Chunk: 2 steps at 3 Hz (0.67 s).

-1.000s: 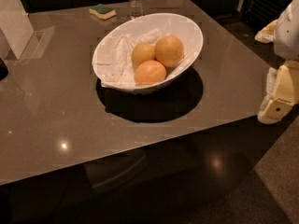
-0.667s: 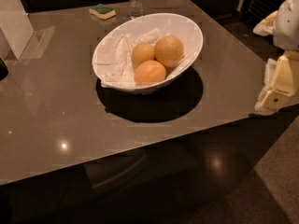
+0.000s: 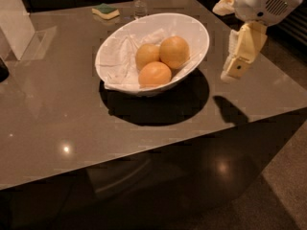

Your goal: Pick orange from white bowl

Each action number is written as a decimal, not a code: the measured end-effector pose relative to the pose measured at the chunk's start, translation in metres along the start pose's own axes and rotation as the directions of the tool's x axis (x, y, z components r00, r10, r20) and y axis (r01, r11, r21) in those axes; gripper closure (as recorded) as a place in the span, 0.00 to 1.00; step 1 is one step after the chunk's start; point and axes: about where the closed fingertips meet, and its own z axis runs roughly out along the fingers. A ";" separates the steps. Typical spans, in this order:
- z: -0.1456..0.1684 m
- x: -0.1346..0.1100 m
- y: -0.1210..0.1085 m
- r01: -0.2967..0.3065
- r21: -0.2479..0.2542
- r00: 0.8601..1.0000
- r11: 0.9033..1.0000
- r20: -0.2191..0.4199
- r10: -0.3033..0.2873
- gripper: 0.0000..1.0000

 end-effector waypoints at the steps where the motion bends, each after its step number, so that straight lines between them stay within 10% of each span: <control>1: 0.014 -0.036 -0.017 0.067 -0.037 0.995 0.997 0.072 -0.065 0.00; 2: 0.014 -0.039 -0.020 0.069 -0.025 0.995 0.997 0.078 -0.067 0.00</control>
Offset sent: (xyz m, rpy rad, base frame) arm 0.0184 0.0327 0.0055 0.0459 0.0037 0.0822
